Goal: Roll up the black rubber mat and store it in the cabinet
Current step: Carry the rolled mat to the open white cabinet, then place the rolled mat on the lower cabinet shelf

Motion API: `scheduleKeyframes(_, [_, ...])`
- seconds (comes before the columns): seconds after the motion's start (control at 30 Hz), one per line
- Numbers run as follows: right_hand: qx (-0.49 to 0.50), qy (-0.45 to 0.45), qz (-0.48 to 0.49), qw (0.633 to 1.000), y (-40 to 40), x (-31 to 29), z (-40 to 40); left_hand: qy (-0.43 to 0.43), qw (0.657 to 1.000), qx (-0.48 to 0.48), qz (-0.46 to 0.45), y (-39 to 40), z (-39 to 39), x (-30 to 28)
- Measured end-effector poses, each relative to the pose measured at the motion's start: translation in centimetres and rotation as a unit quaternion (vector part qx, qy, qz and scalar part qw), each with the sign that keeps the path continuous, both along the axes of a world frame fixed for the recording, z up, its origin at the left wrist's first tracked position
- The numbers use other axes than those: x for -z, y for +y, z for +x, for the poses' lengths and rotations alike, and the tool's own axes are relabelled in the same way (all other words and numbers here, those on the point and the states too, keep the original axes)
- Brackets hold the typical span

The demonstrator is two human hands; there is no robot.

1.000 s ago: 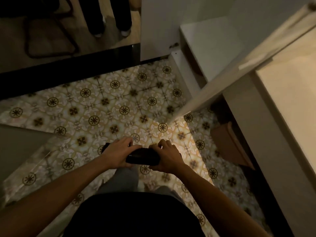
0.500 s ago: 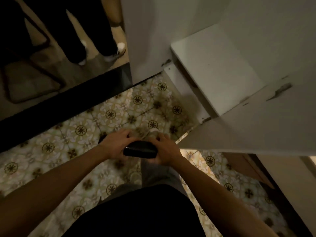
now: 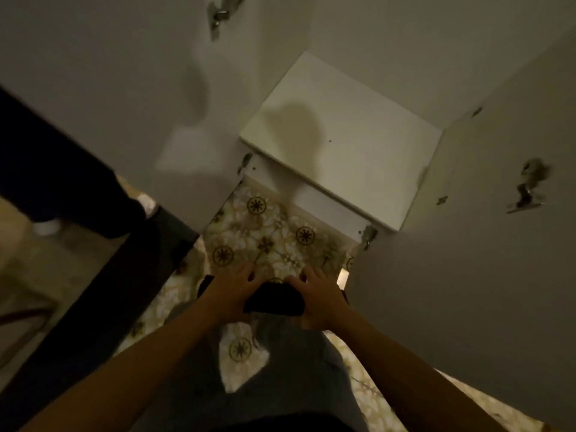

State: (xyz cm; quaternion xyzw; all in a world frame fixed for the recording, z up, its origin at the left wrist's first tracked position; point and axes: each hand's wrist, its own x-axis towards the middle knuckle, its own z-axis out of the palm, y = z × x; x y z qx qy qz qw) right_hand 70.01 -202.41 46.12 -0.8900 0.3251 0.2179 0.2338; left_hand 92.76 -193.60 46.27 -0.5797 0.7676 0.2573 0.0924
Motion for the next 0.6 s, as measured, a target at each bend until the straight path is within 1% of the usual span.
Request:
scheduleKeyframes(0.03, [0.008,0.003,-0.004,1.0,-0.7,2.0,0.7,0.009,1.0,0.01,0.011,-1.5,1.0,2.0])
scheduleKeyframes(0.13, [0.033,0.009,-0.02,0.999,-3.0,9.5,3.1,-0.044,0.997,0.051,0.027,-6.0,3.9,10.2])
scheduleKeyframes(0.23, [0.068,0.002,-0.015,0.998,-5.9,18.4,5.5,-0.053,0.993,0.107,0.017,-11.1,6.6,18.9])
scheduleKeyframes(0.37, [0.12,-0.037,-0.002,0.992,-10.1,30.0,8.1,-0.051,0.983,0.175,-0.007,-18.1,9.9,29.8])
scheduleKeyframes(0.47, [0.142,-0.029,-0.033,0.989,-14.6,37.4,9.9,-0.044,0.979,0.198,-0.036,-23.5,11.8,37.0])
scheduleKeyframes(0.6, [0.114,-0.047,-0.1,0.987,-21.3,44.0,11.4,-0.044,0.975,0.2,-0.087,-29.5,13.4,43.6])
